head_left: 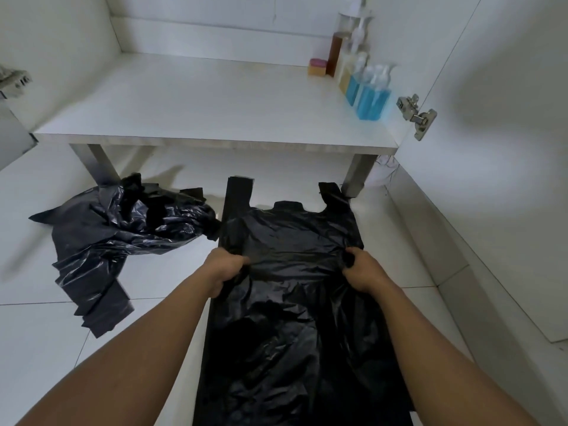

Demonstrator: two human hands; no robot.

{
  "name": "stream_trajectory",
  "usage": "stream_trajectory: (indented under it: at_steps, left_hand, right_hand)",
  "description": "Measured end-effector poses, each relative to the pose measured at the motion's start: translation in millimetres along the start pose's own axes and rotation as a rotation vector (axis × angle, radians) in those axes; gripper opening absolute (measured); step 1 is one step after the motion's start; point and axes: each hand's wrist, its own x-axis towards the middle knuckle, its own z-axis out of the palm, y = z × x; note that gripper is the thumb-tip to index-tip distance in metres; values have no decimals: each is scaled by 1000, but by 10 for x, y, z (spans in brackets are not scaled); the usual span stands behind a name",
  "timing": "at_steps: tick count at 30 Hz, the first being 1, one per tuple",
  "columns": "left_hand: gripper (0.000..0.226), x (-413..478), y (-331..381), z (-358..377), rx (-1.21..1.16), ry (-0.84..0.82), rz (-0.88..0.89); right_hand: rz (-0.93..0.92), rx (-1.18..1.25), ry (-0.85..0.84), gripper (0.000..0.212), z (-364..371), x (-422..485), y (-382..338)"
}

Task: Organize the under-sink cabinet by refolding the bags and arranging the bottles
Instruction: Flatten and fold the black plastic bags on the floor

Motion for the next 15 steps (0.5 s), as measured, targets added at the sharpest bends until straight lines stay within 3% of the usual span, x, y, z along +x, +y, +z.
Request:
stream_trajectory:
  at_steps: [3, 7, 10, 13, 15]
  left_hand:
    - [29, 6, 24, -8, 10, -64, 74]
    - [35, 22, -29, 0, 56, -18, 155]
    - [39, 73, -128, -23, 152, 61, 162]
    - [49, 88, -168, -56, 177, 122, 201]
    - [51, 71, -163, -70, 196, 114, 156]
  right_hand:
    - [-29, -48, 19, 63, 40, -18, 6]
    - [-38, -308, 411, 71, 236, -212, 3]
    - [-217, -515, 538, 62, 577, -414, 48]
    - [-270, -612, 501, 36, 848, -534, 114]
    - [-192, -639, 367, 38, 904, -560, 168]
